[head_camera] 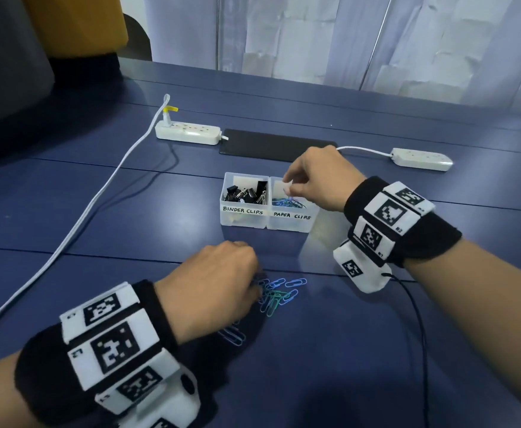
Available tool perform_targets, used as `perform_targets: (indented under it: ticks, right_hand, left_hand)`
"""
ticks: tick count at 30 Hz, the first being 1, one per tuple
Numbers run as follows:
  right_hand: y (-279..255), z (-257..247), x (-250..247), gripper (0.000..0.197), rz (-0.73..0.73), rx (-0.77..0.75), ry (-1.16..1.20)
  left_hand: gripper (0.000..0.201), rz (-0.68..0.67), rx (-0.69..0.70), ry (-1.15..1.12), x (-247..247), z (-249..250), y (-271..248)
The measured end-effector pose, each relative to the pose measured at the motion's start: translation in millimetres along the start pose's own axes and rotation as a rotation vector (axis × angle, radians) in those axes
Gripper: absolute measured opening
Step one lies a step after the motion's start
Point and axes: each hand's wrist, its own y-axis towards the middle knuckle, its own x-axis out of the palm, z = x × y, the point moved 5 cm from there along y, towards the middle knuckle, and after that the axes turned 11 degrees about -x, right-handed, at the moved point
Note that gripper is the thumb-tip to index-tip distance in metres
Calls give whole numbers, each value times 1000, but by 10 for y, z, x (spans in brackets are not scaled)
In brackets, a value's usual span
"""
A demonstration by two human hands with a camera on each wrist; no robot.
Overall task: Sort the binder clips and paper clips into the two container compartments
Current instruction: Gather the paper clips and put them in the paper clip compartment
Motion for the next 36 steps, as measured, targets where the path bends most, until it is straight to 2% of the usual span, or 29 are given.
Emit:
perform_targets:
  ticks: [3,6,8,12,14,17,21,23,26,28,33,36]
  right_hand:
    - [-241,-148,-73,13,54,-46,19]
    - [-603,-407,68,10,-108,-126,58]
    - [-804,-500,202,11,-195,-123,120]
    - [-1021,-555,434,35,-378,-131,104]
    - [-1059,-591,491,42,-419,-128,52]
    - [-1015,-734,526,35,-393,-155,71]
    - [-949,-829,468,24,-353,-143,201]
    - [-987,-760,419,35,-327,-110,207]
    - [-1081,-698,482,49,-416,-106,88]
    - [-1076,-756,536,43,-440,-117,71]
    - [-925,-863,557,29,-370,-147,125]
    - [-937,-723,468,45,-307,-75,236]
  left_hand:
    - [35,16,35,-18,-88,-106,-65]
    - [46,-81,71,13,-104,-234,-181]
    - [60,-142,74,27,-72,-265,-227]
    - [77,-167,40,44,19,-244,-195]
    - [69,-171,25,20,36,-223,-136]
    - [52,-165,9,-11,6,-172,-42]
    - [47,-111,-14,-54,-36,-149,25]
    - [47,-59,-13,-77,-48,-187,5]
    - [55,-62,18,-77,-32,-207,-40]
    - [54,-101,49,-61,-11,-169,-45]
    - [43,-111,36,-70,2,-94,10]
    - [33,-54,-4,-121,-32,-130,-23]
